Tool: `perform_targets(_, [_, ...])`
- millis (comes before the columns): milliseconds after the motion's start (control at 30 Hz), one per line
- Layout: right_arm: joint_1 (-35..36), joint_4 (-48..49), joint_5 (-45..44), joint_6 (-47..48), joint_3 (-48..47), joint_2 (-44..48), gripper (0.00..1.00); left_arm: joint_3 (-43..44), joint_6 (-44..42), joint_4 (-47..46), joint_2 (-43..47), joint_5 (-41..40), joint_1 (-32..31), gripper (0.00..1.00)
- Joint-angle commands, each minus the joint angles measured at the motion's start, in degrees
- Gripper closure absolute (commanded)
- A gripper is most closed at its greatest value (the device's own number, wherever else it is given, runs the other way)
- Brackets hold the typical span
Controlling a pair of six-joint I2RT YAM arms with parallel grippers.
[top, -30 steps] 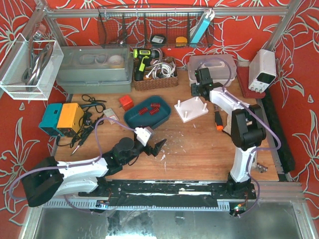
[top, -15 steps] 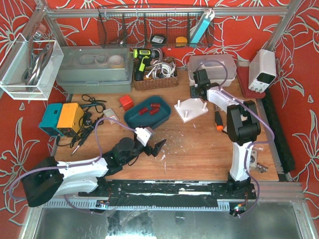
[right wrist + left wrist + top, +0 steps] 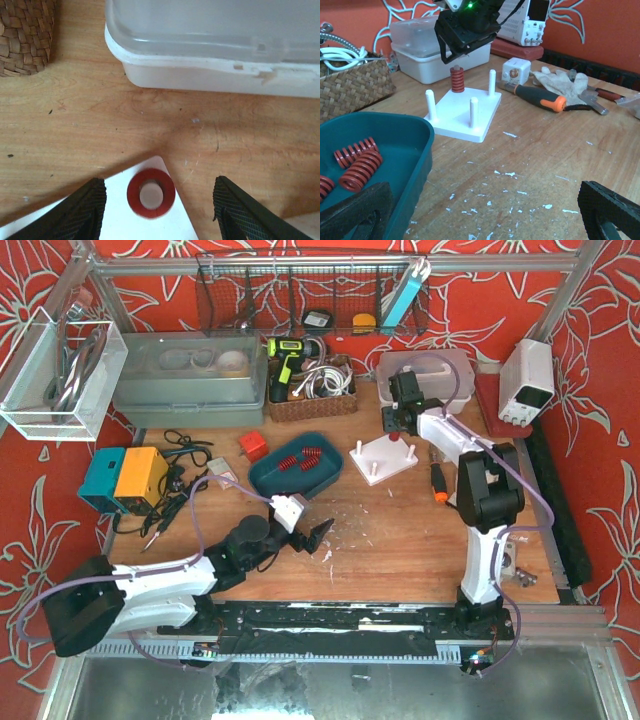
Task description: Install the large spring
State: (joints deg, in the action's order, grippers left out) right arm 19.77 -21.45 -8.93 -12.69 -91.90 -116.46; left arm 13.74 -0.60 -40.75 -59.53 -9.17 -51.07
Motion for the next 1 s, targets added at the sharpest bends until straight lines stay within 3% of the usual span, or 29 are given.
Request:
perform_targets(0, [-0.3,-6.5,0.4,-1.1,-1.3,5.7,0.37,1.3,-0.5,0.0,1.4,-1.4,-0.1,0.0])
perform_targets(167, [0.2,-8.8,7.2,-3.4,5.3,14.6,0.31,1.4,-0.3,0.9,2.4,-2.5,-0.1,0.0])
perform_targets(400, [1.0,-4.9,11.0,-6.6,23.1,32.5,0.17,1.0,1.5,1.4,4.3,-8.2,0.0,0.0])
perform_targets(567, [3.9,-0.9,13.0,-9.0,34.3,45.4,0.02,5.4,-1.5,4.7,0.0,-13.5,1.3,0.0])
perform_targets(667, [6.6,0.6,12.7,-9.2,40.8,50.3,0.01,9.0,0.1,8.8,-3.3,-14.2,4.6,0.0])
perform_targets(867, [7.9,4.6,9.8,-9.4,48.8,55.1,0.01,19.0,2.8,21.0,-11.5,-9.0,14.2,0.22])
perform_targets(967, [8.3,5.5,10.4,-9.6,49.3,56.4,0.02,24.2,2.1,26.0,-15.6,-7.1,17.2,0.27])
